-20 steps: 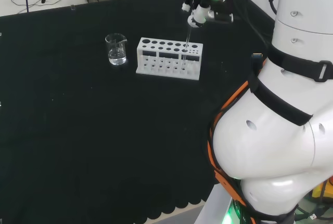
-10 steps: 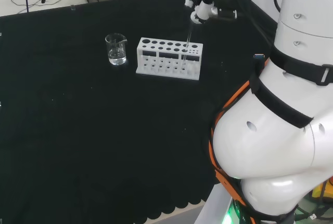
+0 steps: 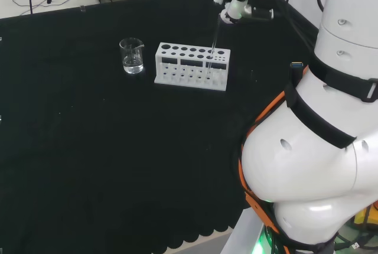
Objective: Put the glass rod back on the white test tube rack.
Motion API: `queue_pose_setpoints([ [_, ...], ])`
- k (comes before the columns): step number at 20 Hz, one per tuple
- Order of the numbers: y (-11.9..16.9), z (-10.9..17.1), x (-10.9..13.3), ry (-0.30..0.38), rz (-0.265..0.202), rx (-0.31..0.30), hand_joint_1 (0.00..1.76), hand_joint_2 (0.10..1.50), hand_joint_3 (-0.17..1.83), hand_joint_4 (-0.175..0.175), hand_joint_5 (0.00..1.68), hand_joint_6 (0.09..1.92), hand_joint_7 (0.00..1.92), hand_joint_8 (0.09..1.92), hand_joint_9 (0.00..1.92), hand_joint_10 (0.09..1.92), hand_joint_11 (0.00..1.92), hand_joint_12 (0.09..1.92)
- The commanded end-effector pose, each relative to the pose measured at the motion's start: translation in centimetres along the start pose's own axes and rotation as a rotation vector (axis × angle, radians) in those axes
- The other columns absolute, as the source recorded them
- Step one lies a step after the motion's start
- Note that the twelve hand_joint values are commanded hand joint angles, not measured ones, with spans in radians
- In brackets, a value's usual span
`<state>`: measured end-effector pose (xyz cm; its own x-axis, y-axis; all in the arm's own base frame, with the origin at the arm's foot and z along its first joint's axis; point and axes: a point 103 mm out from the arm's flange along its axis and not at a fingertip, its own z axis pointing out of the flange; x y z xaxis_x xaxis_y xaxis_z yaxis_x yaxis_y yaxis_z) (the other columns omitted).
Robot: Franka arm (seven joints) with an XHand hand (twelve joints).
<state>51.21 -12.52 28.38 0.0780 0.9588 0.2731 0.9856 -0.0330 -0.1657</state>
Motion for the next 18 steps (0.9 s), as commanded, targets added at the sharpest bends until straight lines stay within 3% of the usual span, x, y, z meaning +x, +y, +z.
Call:
queue_pose_setpoints([
  [1, -0.7, -0.6, -0.3, -0.004, 0.006, -0.014, 1.46, 0.23, 1.26, -0.175, 0.88, 0.85, 1.5, 0.66, 1.89, 0.82, 1.63, 0.94],
  [18, -2.0, -2.6, 0.1, 0.002, 0.0, -0.054, 1.46, 0.22, 1.27, -0.175, 0.92, 0.81, 1.51, 0.66, 1.89, 0.83, 1.62, 0.94],
])
